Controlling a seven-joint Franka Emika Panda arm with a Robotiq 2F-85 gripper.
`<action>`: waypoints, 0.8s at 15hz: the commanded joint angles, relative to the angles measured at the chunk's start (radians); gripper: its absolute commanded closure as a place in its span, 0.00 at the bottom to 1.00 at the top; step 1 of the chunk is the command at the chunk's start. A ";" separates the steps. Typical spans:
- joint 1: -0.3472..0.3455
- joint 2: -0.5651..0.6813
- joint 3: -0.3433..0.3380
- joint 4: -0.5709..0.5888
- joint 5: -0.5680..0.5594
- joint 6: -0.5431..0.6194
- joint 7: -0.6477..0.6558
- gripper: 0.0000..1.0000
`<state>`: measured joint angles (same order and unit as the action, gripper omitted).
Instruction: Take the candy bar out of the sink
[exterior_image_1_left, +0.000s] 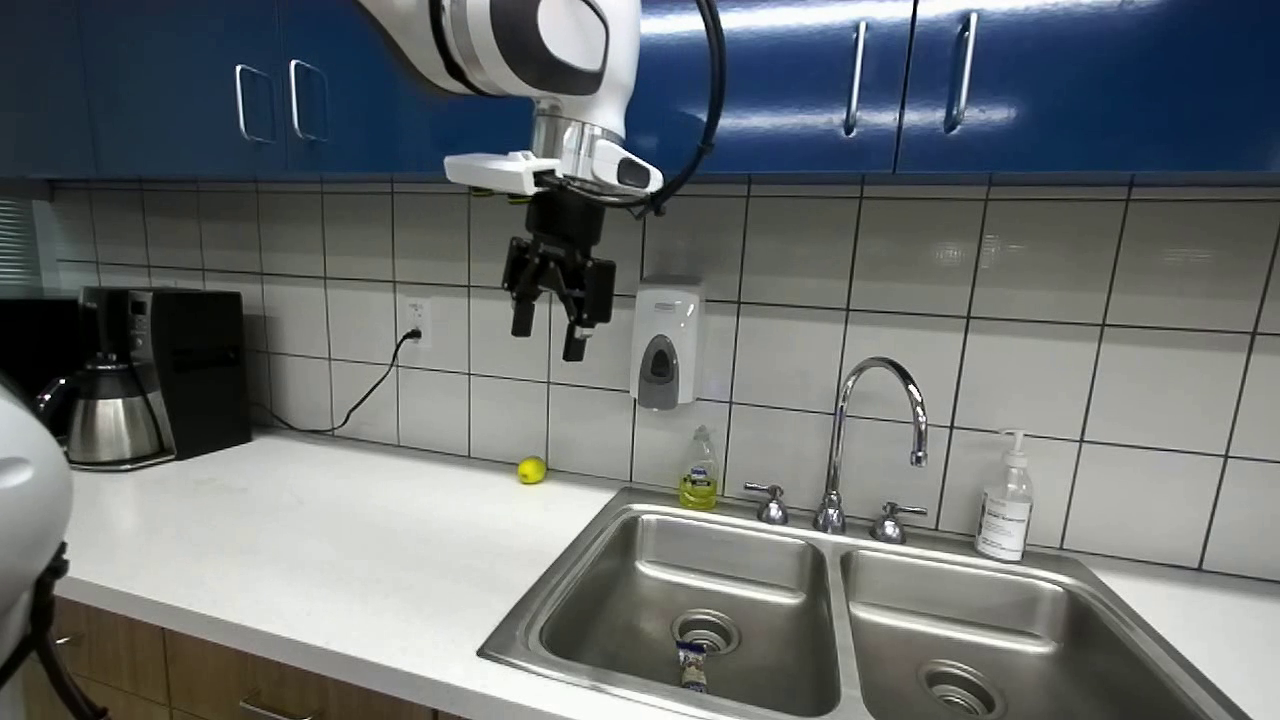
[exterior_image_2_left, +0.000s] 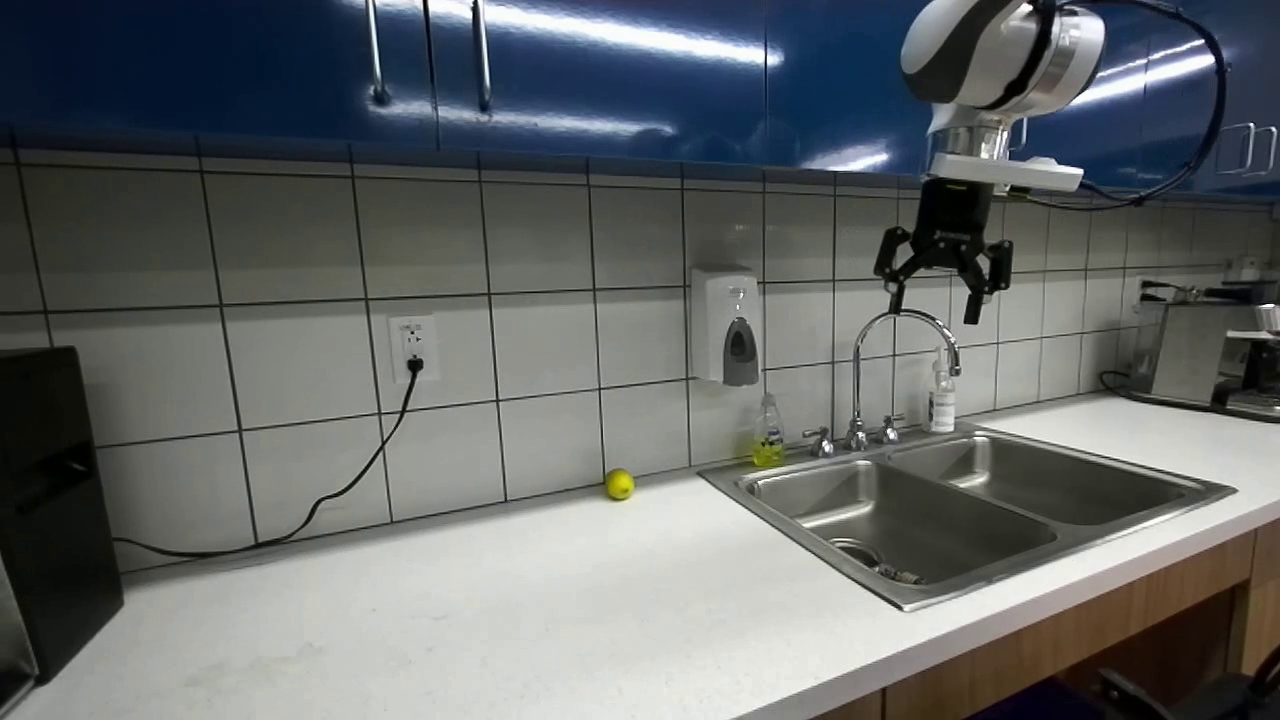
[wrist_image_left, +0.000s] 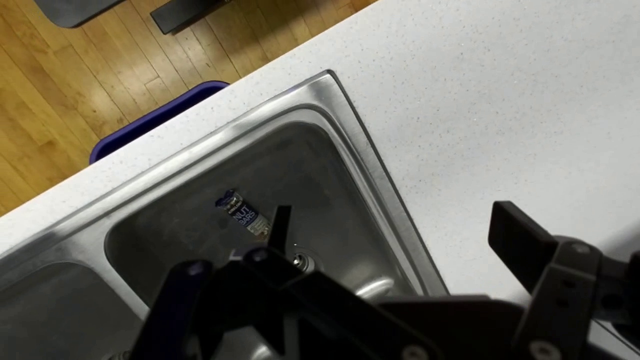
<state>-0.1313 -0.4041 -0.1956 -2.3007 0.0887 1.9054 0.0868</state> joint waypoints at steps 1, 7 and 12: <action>-0.041 0.093 -0.033 0.040 -0.005 0.030 -0.057 0.00; -0.051 0.289 -0.075 0.118 0.016 0.117 -0.118 0.00; -0.056 0.449 -0.065 0.192 0.010 0.175 -0.150 0.00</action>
<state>-0.1675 -0.0485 -0.2752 -2.1789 0.0905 2.0656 -0.0219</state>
